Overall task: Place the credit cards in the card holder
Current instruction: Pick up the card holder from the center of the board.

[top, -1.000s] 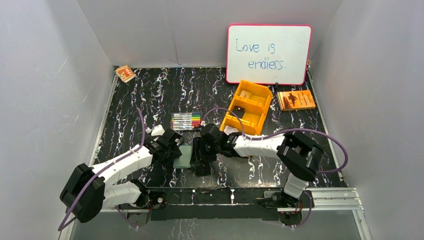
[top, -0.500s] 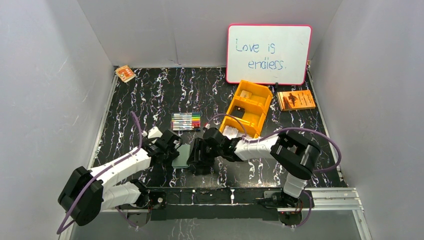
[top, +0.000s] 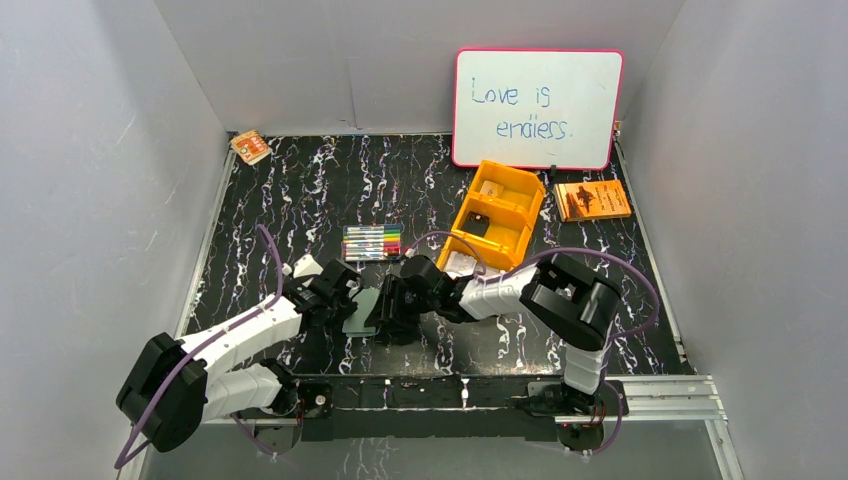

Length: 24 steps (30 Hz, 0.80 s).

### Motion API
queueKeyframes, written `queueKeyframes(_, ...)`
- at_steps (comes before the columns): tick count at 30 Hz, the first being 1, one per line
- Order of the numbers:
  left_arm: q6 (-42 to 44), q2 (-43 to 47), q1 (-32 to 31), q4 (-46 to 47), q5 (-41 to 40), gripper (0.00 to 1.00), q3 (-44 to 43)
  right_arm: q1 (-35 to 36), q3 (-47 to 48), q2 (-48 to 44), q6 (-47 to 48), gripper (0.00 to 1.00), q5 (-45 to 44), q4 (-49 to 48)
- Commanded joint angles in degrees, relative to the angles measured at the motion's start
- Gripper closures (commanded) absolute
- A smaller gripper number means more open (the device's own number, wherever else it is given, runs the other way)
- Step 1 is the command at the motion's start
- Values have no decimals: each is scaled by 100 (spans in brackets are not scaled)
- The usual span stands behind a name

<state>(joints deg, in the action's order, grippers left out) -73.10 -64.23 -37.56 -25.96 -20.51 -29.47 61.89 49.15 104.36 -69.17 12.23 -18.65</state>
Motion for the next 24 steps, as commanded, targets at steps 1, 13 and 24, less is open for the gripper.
queueKeyframes(1,193,-274,72,-781,-75,78,448,10,259,198,-1,40,112,-152)
queueKeyframes(13,425,-128,65,-440,337,78,372,43,473,501,-11,52,208,-50)
queueKeyframes(24,446,86,65,-528,443,78,255,69,544,495,35,95,128,-205)
